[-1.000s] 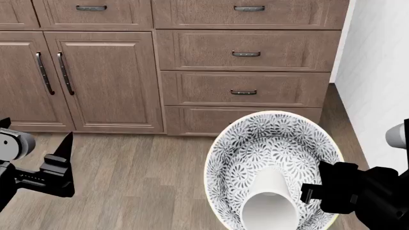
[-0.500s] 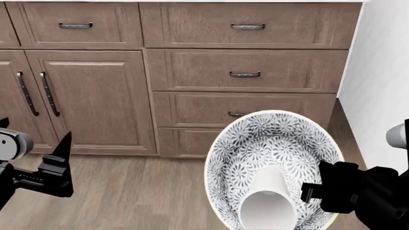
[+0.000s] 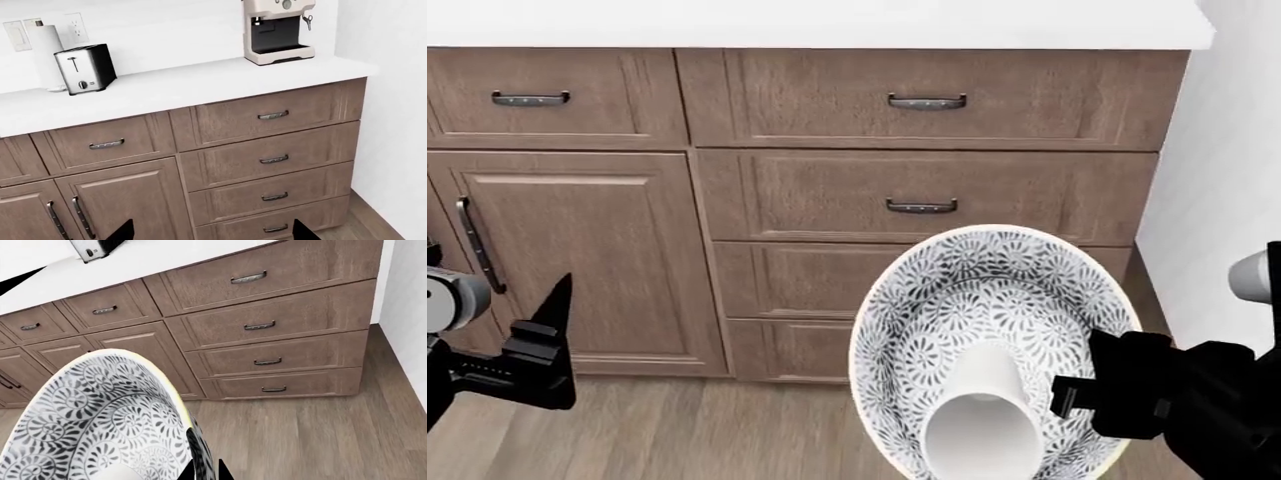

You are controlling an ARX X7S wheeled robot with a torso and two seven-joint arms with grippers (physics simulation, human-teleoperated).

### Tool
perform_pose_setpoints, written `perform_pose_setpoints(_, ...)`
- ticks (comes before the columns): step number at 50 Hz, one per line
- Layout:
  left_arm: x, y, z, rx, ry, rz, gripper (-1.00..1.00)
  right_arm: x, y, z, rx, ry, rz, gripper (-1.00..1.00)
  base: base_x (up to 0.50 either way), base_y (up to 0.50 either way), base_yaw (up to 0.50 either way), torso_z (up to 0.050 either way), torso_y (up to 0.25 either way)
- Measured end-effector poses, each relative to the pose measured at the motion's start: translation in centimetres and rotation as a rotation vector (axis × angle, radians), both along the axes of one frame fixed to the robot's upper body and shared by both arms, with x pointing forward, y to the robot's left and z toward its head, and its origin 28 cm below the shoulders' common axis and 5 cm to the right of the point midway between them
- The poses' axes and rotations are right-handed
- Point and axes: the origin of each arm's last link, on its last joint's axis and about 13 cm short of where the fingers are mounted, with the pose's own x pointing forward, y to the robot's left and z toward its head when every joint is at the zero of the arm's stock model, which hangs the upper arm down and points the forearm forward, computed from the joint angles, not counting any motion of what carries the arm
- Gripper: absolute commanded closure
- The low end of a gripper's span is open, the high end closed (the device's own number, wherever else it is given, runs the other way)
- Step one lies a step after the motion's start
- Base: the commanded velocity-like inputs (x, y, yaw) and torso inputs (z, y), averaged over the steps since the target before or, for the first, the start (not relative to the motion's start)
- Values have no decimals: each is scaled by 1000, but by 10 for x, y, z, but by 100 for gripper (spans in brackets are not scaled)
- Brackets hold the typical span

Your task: Place the cup inside the bowl on the dining table and move the bowl to any counter.

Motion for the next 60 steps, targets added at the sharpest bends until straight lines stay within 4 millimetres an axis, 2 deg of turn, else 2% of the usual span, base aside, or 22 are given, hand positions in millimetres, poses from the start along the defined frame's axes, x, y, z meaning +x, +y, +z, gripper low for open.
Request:
perform_pose_setpoints(30, 0, 1, 3, -7, -1, 0, -100, -1, 3, 10, -6, -12, 15, 100, 500, -6, 0, 0, 1)
perform_pose_setpoints(44, 0, 0, 9, -11, -15, -1, -100, -2, 5, 27, -8, -31, 29, 100, 500, -6, 0, 1, 1)
perform_pose_setpoints(60, 0, 1, 15, -11, -32, -1, -100, 7, 8, 47, -1, -59, 53, 100, 500, -6, 0, 0, 1)
